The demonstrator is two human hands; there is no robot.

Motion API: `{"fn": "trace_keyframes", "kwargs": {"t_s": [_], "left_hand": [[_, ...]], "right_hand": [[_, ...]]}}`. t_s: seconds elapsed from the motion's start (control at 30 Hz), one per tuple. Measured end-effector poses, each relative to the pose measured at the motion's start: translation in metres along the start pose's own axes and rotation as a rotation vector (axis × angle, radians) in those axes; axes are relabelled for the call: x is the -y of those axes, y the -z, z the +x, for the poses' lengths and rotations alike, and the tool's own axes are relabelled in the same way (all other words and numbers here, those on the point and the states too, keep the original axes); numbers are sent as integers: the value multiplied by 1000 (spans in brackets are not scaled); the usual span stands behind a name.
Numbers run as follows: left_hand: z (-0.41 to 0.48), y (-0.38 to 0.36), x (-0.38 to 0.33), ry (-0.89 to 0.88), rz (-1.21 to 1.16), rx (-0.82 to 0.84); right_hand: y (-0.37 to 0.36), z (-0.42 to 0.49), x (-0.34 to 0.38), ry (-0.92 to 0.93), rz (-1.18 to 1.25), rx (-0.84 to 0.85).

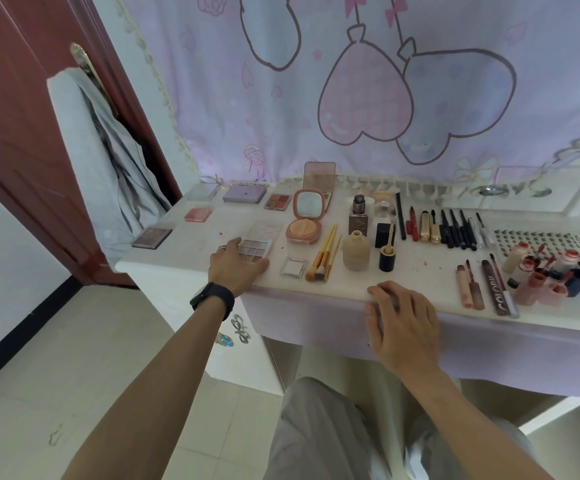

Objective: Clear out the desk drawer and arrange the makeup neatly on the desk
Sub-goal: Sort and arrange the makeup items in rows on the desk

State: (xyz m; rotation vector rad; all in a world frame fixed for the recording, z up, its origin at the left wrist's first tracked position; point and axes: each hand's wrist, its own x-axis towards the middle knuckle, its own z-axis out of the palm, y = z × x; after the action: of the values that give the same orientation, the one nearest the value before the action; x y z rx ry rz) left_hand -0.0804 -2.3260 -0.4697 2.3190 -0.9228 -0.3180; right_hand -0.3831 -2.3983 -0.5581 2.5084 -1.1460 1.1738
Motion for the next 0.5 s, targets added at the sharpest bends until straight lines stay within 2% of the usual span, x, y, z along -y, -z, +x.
{"fn": "trace_keyframes", "kwargs": {"t_s": [0.27,0.4,0.5], "left_hand": [[-10,5,11,-95,-73,4],[-14,19,36,-157,-28,-13],[-11,35,62,-146,-13,-62]], "right_hand": [[22,5,10,-47,49,151],[32,8,36,73,148,162],[25,15,74,160,236,274]]}}
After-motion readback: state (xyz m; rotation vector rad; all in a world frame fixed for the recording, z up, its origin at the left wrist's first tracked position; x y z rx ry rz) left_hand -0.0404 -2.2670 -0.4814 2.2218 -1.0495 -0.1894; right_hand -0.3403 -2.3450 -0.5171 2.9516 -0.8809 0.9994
